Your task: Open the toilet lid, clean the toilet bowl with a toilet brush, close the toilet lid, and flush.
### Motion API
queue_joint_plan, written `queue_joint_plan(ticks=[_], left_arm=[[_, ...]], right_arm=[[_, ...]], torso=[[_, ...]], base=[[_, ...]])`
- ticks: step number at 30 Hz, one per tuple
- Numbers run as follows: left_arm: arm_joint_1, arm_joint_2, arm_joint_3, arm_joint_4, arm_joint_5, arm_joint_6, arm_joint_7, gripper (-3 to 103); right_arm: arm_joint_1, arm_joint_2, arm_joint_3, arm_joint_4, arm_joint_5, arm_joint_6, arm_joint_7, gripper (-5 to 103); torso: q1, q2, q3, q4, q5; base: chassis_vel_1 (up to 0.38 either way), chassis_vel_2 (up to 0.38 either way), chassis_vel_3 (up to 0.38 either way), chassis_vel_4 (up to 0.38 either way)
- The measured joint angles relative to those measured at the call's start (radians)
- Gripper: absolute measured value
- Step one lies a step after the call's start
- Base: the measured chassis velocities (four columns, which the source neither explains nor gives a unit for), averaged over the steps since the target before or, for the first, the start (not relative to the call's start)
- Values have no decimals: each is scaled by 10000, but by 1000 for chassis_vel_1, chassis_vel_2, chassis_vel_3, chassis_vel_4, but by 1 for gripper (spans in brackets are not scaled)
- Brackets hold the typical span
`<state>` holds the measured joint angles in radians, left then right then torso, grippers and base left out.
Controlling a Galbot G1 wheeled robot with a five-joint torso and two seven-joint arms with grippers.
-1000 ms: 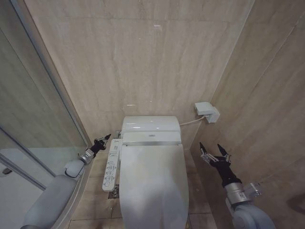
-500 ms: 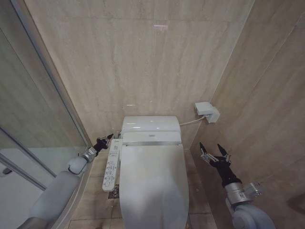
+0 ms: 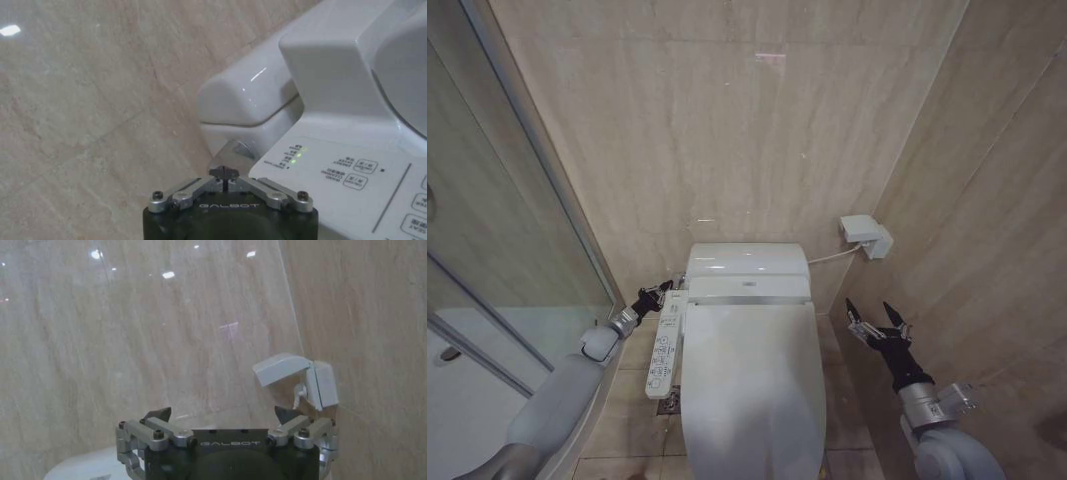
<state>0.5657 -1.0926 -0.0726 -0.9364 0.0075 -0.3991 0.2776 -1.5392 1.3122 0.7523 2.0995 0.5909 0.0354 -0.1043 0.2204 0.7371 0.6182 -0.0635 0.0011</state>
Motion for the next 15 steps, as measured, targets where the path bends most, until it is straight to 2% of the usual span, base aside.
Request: queue_joint_plan(ticks=[15], left_arm=[[-484, -214, 329, 790, 24, -313, 263, 0]], right_arm=[[0, 0, 0, 0, 0, 0, 0, 100]], torso=[[-1, 1, 2, -2, -10]], base=[[0, 0, 0, 0]])
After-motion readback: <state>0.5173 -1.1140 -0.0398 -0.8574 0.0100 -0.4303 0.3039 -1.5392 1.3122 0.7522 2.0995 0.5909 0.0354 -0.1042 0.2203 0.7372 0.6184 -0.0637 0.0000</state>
